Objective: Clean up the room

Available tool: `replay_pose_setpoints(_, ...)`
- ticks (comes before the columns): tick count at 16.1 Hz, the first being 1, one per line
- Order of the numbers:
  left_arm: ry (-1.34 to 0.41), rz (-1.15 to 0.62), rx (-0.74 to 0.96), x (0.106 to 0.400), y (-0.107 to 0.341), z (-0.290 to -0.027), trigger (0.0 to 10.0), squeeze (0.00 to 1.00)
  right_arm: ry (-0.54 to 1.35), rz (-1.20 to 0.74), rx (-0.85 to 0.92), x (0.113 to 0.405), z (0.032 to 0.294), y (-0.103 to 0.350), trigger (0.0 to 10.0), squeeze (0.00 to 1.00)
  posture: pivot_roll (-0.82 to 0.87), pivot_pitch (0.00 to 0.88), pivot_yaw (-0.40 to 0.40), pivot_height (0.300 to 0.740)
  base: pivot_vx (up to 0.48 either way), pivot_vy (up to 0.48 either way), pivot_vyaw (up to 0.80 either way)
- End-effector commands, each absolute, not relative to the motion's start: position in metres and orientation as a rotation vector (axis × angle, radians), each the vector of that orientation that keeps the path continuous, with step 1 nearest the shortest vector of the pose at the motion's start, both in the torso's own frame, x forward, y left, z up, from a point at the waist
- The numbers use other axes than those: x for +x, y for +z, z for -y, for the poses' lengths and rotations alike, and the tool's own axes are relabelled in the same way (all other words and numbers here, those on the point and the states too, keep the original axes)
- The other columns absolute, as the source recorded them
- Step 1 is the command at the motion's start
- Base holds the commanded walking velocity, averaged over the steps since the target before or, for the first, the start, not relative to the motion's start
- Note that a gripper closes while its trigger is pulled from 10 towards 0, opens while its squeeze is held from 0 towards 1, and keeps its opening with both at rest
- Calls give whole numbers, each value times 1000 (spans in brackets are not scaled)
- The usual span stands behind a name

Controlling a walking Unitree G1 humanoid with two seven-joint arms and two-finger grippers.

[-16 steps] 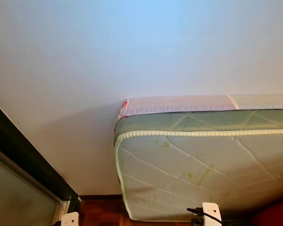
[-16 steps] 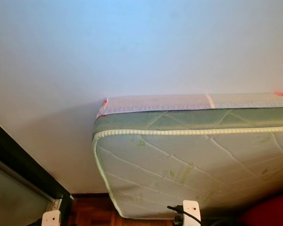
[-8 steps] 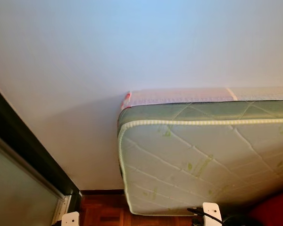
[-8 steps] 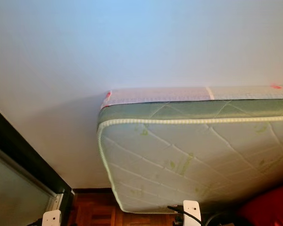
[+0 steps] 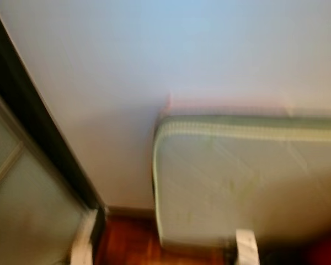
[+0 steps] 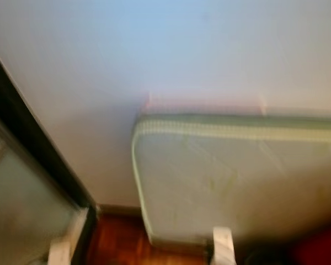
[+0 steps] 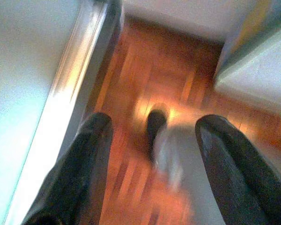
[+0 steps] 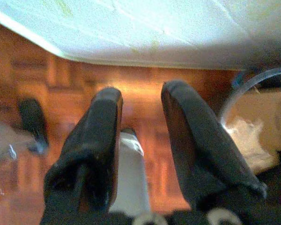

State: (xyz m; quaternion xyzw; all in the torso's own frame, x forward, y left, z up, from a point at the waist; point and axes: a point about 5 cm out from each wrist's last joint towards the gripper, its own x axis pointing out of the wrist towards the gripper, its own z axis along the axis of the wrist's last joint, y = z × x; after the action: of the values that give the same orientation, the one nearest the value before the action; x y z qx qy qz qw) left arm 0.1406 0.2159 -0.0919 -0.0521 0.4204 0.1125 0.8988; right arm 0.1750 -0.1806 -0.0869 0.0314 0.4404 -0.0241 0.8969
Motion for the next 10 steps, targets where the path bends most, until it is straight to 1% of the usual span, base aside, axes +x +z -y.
replay_pose_setpoints(1, 20, -759, -53, 234, -55, -180, 10000, 0, -72, -894, 128, 201, 195, -74, 10000, 0, 54, 0, -60, 740, -277, 0, 0)
replay_pose_setpoints(2, 20, -759, -53, 234, -55, -180, 10000, 0, -72, -894, 128, 201, 195, -74, 10000, 0, 54, 0, -60, 740, -277, 0, 0)
replay_pose_setpoints(3, 20, -759, -53, 234, -55, -180, 10000, 0, -72, -894, 129, 201, 195, -74, 10000, 0, 54, 0, -60, 740, 0, 0, 0)
replay_pose_setpoints(6, 20, -759, -54, 234, -55, -180, 10000, 0, -75, -891, 132, 201, 195, -73, 10000, 0, 54, 0, -60, 740, -279, 0, 0)
replay_pose_setpoints(10, 26, -760, -51, 234, -54, -180, 10000, 0, -76, -887, 138, 202, 195, -73, 10000, 0, 52, 0, -59, 740, 0, 0, 0)
